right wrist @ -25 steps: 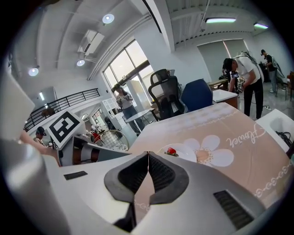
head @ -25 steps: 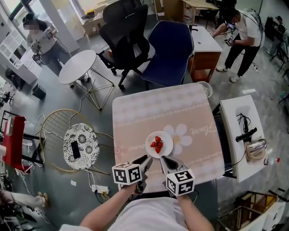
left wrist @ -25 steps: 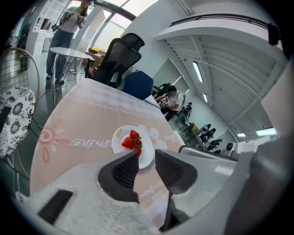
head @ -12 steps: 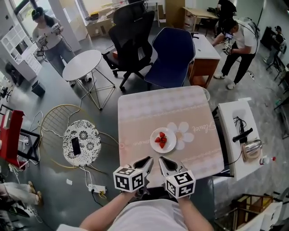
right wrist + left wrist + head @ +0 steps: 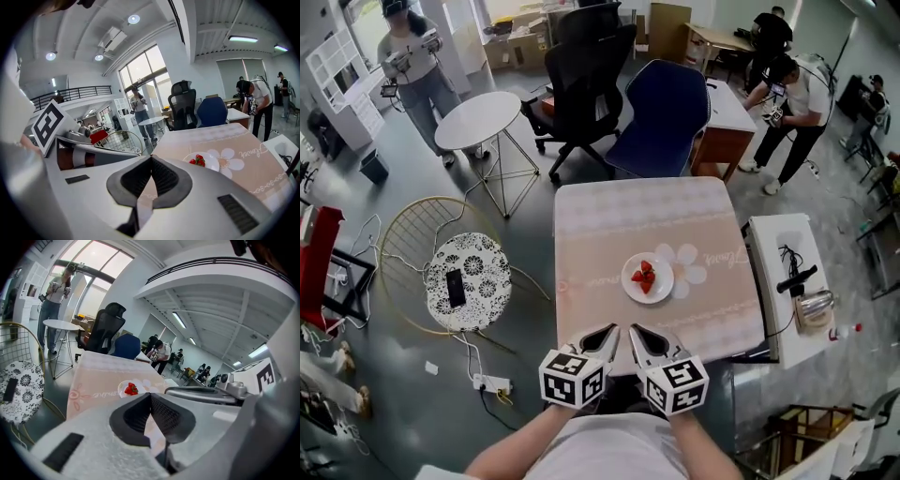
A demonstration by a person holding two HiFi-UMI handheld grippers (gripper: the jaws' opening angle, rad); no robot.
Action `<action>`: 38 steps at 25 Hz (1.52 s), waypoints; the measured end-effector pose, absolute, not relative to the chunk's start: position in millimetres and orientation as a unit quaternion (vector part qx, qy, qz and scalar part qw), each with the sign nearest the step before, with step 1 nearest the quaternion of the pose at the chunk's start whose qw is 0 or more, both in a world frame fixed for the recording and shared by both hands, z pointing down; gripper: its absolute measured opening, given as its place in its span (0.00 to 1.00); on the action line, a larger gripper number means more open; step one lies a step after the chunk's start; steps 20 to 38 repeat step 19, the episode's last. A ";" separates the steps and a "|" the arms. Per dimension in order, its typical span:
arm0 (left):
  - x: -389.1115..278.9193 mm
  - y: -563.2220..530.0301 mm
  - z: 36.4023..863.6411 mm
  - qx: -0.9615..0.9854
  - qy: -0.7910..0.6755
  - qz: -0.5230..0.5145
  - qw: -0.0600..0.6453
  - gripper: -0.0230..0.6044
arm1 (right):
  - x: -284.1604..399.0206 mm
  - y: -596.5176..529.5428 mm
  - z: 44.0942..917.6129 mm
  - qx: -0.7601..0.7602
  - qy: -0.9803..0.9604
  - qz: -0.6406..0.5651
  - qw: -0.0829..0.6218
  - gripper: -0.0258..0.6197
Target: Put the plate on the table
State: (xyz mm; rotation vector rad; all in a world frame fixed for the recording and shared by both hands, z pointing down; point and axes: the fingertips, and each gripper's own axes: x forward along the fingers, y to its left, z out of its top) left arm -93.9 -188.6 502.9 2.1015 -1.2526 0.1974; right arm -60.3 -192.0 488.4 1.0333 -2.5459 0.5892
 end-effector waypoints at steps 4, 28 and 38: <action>-99.8 -181.8 498.8 0.805 -0.484 0.059 0.338 0.04 | -62.9 -184.7 484.5 0.371 -0.892 0.194 0.170 0.04; -95.5 -187.8 496.8 0.809 -0.489 0.058 0.321 0.04 | -57.8 -186.1 483.2 0.376 -0.890 0.182 0.183 0.04; -95.5 -187.8 496.8 0.809 -0.489 0.058 0.321 0.04 | -57.8 -186.1 483.2 0.376 -0.890 0.182 0.183 0.04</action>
